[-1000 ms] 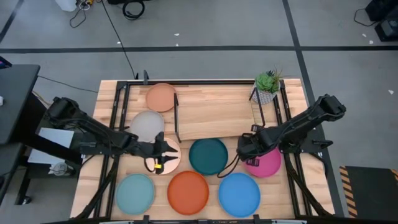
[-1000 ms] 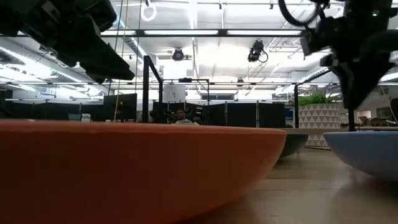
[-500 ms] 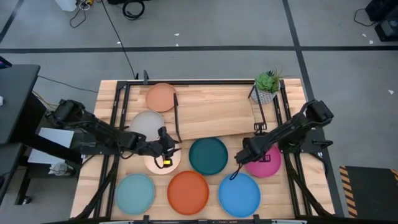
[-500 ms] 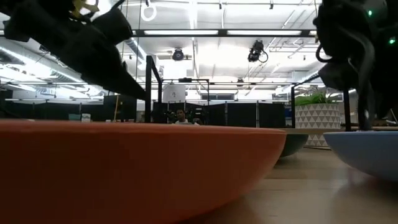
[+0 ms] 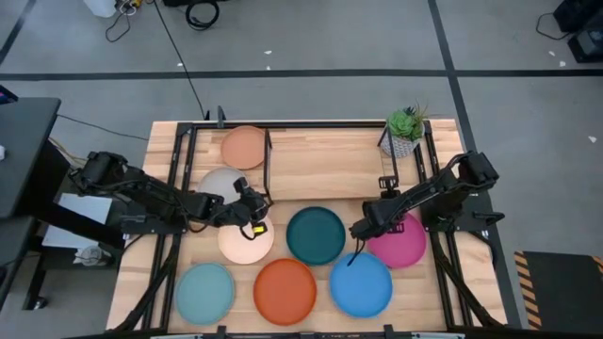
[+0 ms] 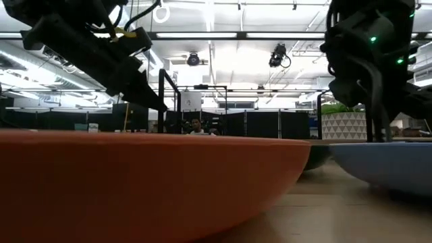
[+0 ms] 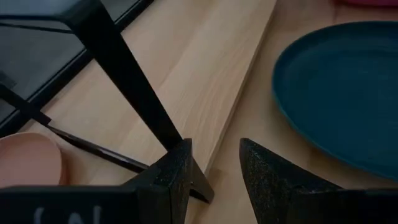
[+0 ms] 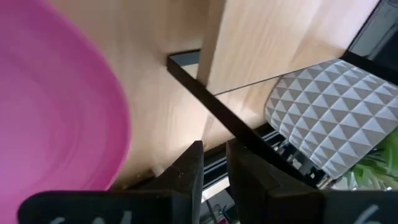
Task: Place and stack plates onto a shelf
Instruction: Adjust the shelf, then put the blue plate on the shelf
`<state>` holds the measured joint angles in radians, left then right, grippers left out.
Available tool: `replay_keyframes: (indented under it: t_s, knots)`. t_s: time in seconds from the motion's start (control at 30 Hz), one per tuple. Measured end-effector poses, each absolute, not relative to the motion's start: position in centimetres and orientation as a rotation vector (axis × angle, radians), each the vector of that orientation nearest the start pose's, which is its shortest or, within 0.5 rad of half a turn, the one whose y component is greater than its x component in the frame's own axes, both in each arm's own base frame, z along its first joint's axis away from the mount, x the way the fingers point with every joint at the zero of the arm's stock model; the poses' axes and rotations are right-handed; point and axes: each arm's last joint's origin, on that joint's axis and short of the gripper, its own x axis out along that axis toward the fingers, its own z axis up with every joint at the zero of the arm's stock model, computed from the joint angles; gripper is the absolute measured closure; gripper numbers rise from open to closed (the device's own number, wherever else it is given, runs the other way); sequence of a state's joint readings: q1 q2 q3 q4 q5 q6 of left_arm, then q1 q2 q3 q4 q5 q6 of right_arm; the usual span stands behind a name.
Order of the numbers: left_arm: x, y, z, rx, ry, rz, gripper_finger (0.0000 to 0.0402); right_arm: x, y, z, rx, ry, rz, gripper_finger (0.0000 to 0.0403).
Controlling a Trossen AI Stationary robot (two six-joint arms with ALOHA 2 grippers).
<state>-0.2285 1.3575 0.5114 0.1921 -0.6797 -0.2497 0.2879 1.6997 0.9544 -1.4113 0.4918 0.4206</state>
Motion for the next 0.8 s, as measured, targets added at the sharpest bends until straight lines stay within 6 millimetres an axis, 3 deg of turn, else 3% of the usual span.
replay_keyframes:
  t_s: [0.17, 0.37, 0.6, 0.8]
  knots:
    - [24.0, -4.3, 16.6, 0.031, 0.529, 0.434, 0.026, 22.7, 5.4, 17.7, -0.478, 1.851, -0.538, 0.0326]
    - [23.3, -5.7, 17.7, 0.042, 0.491, 0.359, 0.026, 24.5, 7.8, 20.8, -0.392, 1.744, -0.474, 0.0326]
    - [22.6, -8.2, 18.7, 0.033, 0.451, 0.118, 0.026, 27.7, 12.5, 22.0, -0.232, 1.401, -0.188, 0.0326]
    - [22.4, -9.2, 18.9, 0.016, 0.434, 0.053, 0.026, 30.1, 15.9, 22.8, -0.093, 1.095, 0.062, 0.0321]
